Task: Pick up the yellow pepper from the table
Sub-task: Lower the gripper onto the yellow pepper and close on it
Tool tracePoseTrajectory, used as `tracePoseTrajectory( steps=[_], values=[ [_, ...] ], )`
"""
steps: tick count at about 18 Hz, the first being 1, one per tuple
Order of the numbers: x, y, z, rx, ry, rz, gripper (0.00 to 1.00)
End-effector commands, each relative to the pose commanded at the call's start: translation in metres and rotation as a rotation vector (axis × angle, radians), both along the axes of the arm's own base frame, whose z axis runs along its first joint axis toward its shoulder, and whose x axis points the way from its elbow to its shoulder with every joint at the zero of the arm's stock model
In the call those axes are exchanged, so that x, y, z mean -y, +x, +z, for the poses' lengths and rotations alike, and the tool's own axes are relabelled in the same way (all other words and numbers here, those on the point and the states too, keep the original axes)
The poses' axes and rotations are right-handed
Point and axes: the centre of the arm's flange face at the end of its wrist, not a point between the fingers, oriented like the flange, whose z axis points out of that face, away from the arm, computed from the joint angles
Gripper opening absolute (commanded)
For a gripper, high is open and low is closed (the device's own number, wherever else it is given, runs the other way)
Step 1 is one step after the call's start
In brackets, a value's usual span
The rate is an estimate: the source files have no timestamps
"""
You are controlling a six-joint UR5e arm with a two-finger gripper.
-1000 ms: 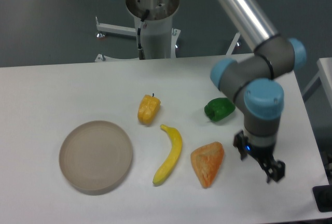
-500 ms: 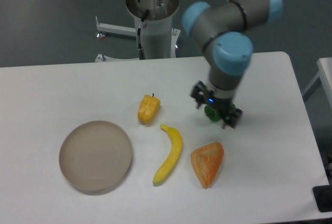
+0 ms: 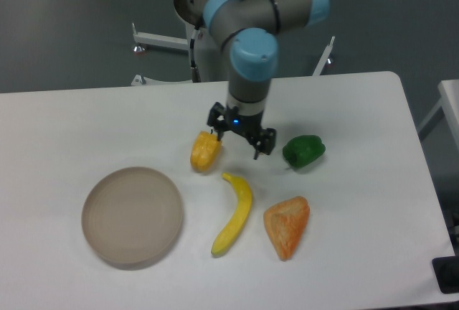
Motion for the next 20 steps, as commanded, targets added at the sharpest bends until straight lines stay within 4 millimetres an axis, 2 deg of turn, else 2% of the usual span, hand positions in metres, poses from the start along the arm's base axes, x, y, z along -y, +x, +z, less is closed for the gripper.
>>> tracePoseTrajectory(
  steps=[6, 20],
  values=[
    [0.008, 0.026, -0.014, 0.007, -0.027, -0.027, 1.0],
    [0.016, 0.039, -0.044, 0.031, -0.079, -0.061, 1.0]
  ],
)
